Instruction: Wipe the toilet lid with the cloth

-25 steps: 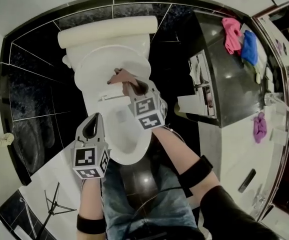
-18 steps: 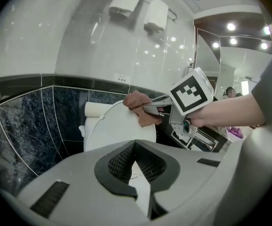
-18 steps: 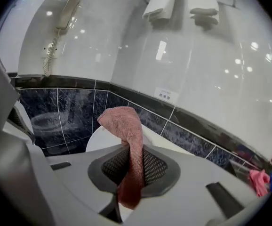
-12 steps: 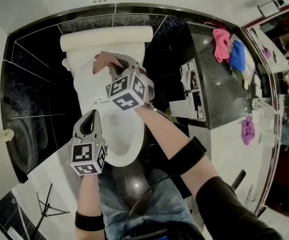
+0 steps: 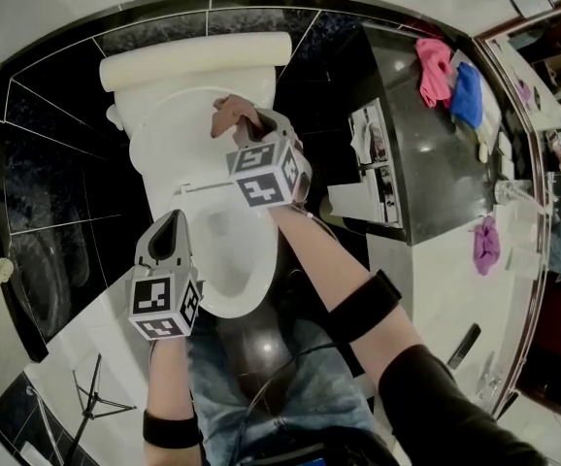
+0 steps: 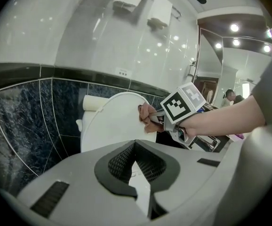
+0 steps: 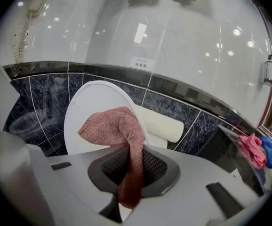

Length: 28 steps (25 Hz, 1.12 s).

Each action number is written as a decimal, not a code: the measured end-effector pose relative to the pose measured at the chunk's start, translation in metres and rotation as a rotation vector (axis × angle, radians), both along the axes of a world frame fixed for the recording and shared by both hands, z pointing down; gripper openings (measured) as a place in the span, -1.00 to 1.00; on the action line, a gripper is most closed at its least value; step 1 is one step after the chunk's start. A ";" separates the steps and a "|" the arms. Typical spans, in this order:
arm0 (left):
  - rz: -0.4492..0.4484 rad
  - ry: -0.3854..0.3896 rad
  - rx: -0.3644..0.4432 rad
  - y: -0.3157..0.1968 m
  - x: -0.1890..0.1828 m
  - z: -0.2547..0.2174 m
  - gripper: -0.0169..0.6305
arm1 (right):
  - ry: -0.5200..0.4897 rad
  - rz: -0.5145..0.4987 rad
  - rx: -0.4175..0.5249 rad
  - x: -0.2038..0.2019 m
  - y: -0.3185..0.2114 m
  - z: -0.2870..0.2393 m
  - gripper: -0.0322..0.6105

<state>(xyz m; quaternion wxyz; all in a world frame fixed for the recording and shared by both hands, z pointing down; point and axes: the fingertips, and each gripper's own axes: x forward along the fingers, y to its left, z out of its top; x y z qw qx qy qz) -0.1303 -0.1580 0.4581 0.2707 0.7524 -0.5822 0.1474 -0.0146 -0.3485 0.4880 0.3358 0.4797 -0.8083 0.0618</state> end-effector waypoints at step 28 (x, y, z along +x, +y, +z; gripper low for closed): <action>-0.001 -0.077 -0.037 0.017 -0.044 0.105 -0.95 | 0.100 0.142 -0.377 0.041 0.064 0.297 -0.69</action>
